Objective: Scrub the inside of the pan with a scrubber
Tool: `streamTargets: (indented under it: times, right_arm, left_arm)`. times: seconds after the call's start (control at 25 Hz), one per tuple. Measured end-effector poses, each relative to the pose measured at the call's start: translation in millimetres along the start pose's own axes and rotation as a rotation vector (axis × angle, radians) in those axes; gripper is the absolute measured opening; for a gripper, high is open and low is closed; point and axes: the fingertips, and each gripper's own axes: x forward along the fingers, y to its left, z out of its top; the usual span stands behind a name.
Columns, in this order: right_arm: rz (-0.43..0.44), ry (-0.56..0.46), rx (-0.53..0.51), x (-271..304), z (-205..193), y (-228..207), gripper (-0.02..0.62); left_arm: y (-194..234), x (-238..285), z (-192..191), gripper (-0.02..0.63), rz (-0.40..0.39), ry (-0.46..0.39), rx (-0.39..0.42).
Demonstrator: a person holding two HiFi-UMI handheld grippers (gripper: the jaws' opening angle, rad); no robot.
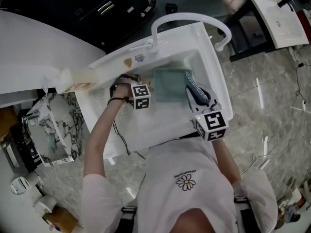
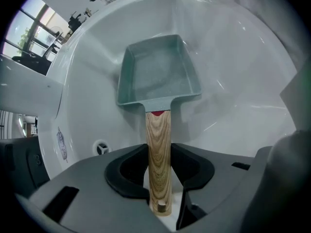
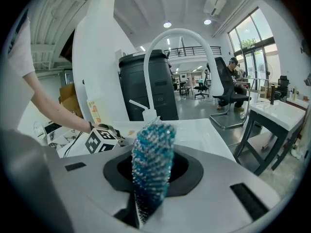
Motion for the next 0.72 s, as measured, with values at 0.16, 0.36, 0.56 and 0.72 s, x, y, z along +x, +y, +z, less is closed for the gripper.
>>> streamTargets:
  times: [0.16,0.36,0.56,0.72]
  right_arm:
    - [0.025,0.036,-0.094,4.0,7.2,-5.6,0.058]
    - [0.085,0.189,-0.085,26.0,-1.4,-21.9,0.058]
    - [0.188,0.392,-0.019,64.6,-29.2,-22.4,0.058]
    - [0.212,0.552,0.034,90.7,-64.5,-25.0,0.058]
  left_arm:
    - [-3.9,-18.0,-3.1,0.149,-0.003,-0.002,-0.024]
    - [-18.9,-38.7,-8.5,0.148,-0.025,0.032,-0.097]
    - [-32.4,-50.9,-21.6,0.146,-0.004,0.059,-0.169]
    - [-41.6,-58.0,-17.6,0.144,0.021,0.052,-0.225]
